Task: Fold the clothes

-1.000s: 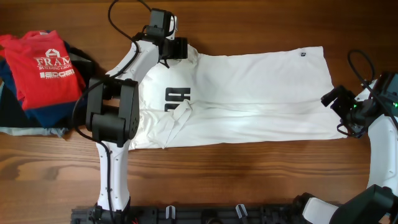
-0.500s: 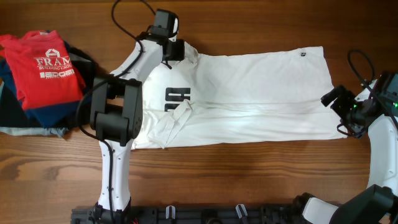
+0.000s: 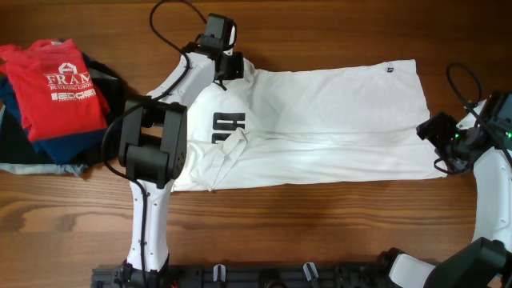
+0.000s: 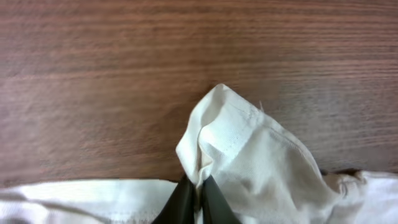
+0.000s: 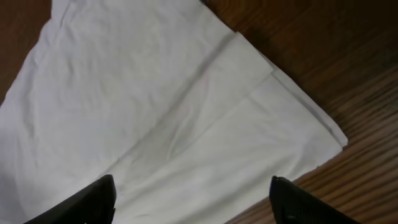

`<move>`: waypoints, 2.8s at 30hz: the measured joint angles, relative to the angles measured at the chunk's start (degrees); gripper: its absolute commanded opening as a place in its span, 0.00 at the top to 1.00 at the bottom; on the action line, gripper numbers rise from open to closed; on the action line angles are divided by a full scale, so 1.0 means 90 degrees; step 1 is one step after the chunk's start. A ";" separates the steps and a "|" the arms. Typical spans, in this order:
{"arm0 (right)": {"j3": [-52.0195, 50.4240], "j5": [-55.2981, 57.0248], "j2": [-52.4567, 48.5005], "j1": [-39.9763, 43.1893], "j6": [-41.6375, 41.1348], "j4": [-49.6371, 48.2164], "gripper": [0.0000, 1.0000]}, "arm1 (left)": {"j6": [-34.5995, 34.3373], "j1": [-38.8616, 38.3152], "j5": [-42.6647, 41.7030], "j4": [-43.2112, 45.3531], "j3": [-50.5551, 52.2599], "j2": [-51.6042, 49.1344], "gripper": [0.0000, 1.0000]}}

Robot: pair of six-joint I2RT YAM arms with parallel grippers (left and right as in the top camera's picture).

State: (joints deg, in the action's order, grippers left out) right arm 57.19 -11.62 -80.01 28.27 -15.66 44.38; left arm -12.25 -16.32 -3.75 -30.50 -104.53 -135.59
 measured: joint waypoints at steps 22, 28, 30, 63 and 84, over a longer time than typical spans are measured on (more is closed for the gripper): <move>0.0624 0.0323 -0.3313 -0.1416 0.1127 -0.5564 0.00 | -0.0495 0.0070 -0.0335 -0.1350 0.0036 0.0986 0.96; 0.0675 0.0498 -0.3995 -0.1416 0.1103 -0.6657 0.00 | -0.0512 0.0068 -0.0335 -0.1445 0.0036 0.1008 0.96; 0.0835 0.0612 -0.4250 -0.1416 0.1103 -0.6664 0.00 | -0.0515 0.0068 -0.0335 -0.1464 0.0036 0.1008 0.96; 0.1491 0.1693 -0.4891 -0.1399 -0.0017 -0.6028 0.96 | -0.0515 0.0068 -0.0335 -0.1564 0.0036 0.1008 0.96; 0.1457 0.2198 -0.2749 -0.1190 0.0034 -0.2730 0.96 | -0.0750 0.0153 -0.0063 -0.3317 0.0036 0.1906 0.96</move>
State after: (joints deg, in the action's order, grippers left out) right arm 70.30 8.16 -104.75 17.56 -15.35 19.81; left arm -19.00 -14.94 -4.32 -60.36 -104.20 -118.43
